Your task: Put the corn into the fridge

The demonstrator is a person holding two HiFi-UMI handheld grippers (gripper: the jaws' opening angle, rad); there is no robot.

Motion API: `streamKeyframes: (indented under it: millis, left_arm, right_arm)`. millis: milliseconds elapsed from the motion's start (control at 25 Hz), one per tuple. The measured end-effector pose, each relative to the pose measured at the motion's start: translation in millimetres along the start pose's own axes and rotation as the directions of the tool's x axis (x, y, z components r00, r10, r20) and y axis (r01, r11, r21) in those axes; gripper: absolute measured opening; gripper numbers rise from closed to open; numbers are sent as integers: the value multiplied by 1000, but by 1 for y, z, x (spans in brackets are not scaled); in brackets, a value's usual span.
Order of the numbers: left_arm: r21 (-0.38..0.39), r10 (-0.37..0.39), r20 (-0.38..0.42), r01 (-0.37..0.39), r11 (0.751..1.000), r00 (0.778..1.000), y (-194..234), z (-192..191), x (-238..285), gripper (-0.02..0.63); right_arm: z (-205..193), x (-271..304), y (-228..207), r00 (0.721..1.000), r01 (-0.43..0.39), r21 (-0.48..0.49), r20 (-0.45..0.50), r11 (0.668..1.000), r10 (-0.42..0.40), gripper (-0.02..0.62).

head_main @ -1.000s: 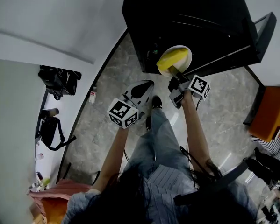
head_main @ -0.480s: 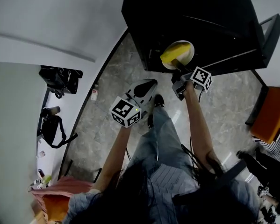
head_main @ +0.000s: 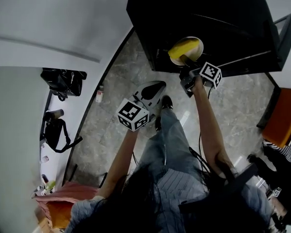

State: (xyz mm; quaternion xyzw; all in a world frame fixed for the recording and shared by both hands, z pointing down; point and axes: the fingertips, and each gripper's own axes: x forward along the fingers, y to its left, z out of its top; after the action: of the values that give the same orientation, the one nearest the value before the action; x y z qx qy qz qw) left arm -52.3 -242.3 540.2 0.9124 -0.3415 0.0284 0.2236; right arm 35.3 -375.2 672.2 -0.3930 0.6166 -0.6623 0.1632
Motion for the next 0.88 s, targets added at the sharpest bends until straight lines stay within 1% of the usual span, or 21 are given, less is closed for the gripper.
streamKeyframes:
  millis: [160, 480, 880]
  left_arm:
    - [-12, 1, 0, -1, 1000, 1000, 1, 0, -2, 8]
    - [-26, 6, -9, -7, 1000, 1000, 3, -7, -3, 8]
    - [-42, 7, -23, -8, 999, 1000, 1, -15, -4, 8]
  right_arm:
    - [6, 6, -1, 999, 1, 45, 35, 999, -2, 52]
    - [20, 21, 0, 998, 44, 17, 52, 999, -45, 49]
    - [21, 22, 0, 996, 61, 4, 60, 998, -61, 48]
